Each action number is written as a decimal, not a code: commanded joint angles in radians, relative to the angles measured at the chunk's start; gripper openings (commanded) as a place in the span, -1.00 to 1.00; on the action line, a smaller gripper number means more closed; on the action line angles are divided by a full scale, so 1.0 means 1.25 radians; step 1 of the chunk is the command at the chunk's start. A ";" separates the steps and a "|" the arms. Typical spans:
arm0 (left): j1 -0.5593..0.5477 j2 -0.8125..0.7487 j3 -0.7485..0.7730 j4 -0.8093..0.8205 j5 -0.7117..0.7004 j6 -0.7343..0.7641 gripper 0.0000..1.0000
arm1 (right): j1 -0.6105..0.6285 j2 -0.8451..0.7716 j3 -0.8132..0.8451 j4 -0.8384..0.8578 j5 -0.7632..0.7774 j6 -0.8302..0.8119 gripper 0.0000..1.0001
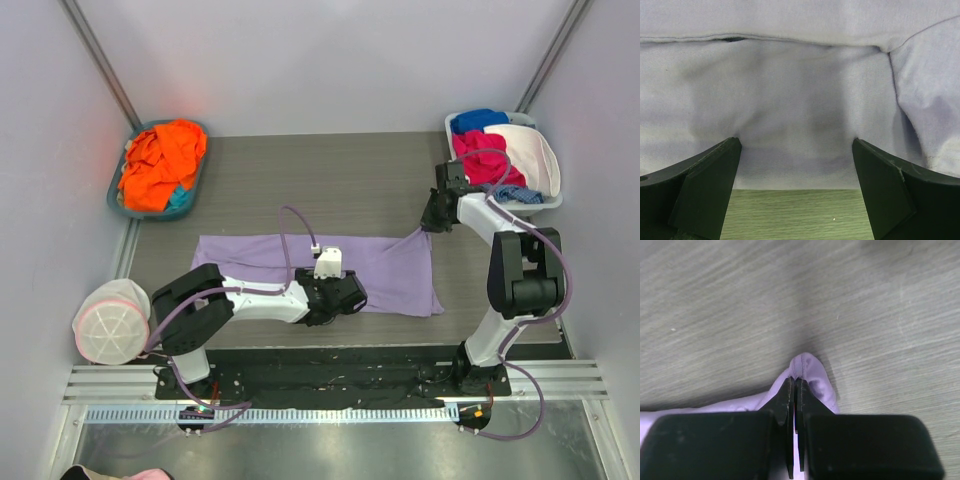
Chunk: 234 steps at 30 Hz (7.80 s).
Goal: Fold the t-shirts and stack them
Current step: Fold the tshirt
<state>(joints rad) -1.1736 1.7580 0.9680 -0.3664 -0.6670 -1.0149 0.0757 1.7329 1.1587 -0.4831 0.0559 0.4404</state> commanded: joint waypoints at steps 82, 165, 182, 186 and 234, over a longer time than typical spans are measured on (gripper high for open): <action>0.088 -0.609 0.074 -0.481 -0.171 0.060 0.99 | 0.279 0.522 0.611 -0.027 0.026 -0.071 0.13; 0.413 -0.516 0.007 -0.104 0.212 0.238 0.99 | 0.655 -0.292 -0.078 -0.193 0.407 0.065 0.46; 0.512 0.216 0.554 0.018 0.421 0.547 0.99 | 0.645 -0.571 -0.118 -0.263 0.409 0.127 0.56; 0.527 0.299 0.628 0.017 0.440 0.579 0.99 | 0.645 -0.581 -0.134 -0.259 0.402 0.131 0.56; 0.754 0.525 0.768 -0.019 0.518 0.367 -0.69 | 0.641 -0.524 -0.224 -0.212 0.381 0.173 0.59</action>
<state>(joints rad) -0.2771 2.4111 1.9697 -0.3859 0.0246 -0.4744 0.8814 1.0657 0.8867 -0.7956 0.5289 0.6338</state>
